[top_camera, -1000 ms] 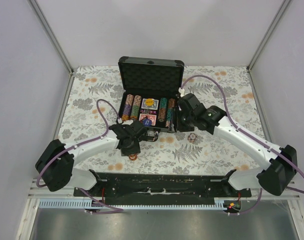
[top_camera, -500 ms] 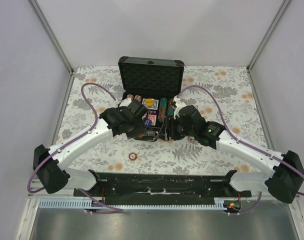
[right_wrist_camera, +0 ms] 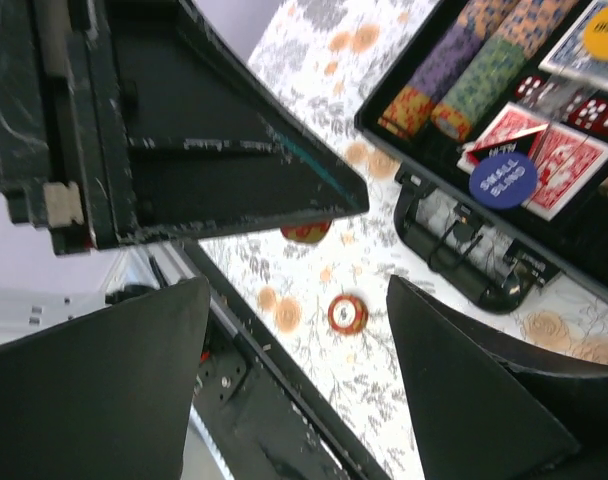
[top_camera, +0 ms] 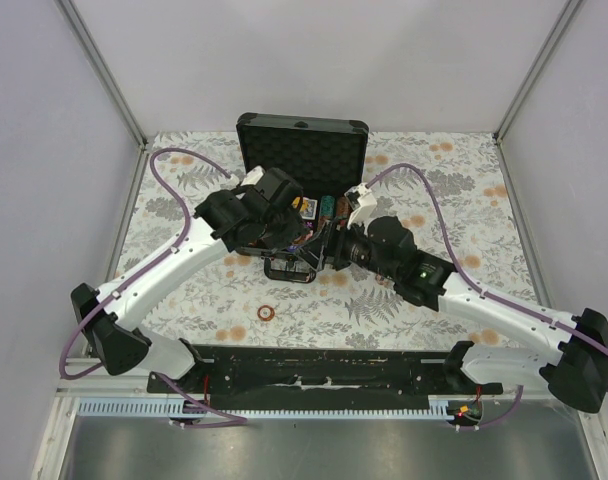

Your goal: Pack up texas hold em set

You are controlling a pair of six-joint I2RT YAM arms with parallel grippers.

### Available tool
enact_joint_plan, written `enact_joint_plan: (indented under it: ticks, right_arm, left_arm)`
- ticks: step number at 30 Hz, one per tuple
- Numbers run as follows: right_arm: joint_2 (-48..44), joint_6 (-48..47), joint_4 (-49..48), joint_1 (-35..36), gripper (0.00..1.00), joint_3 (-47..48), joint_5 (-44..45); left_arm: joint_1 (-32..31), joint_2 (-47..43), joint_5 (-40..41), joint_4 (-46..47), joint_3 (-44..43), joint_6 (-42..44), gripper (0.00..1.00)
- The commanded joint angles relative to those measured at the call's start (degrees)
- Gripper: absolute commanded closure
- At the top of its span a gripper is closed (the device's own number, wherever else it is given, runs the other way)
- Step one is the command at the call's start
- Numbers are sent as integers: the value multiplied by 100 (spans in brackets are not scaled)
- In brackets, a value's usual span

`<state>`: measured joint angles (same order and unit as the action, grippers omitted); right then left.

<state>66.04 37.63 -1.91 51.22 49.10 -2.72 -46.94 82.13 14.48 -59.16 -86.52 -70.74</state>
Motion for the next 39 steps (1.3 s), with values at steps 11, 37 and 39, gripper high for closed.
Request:
enact_joint_plan:
  ticks: [11, 37, 39]
  right_arm:
    - [-30, 377, -1425, 151, 27, -199, 1134]
    - [594, 772, -2375, 178, 56, -6, 966]
    - [629, 816, -2401, 195, 60, 3, 993]
  left_arm:
    - [88, -662, -68, 159, 153, -1363, 98]
    - [167, -716, -490, 484, 373, -1566, 98]
    - [167, -716, -525, 493, 381, -1592, 97]
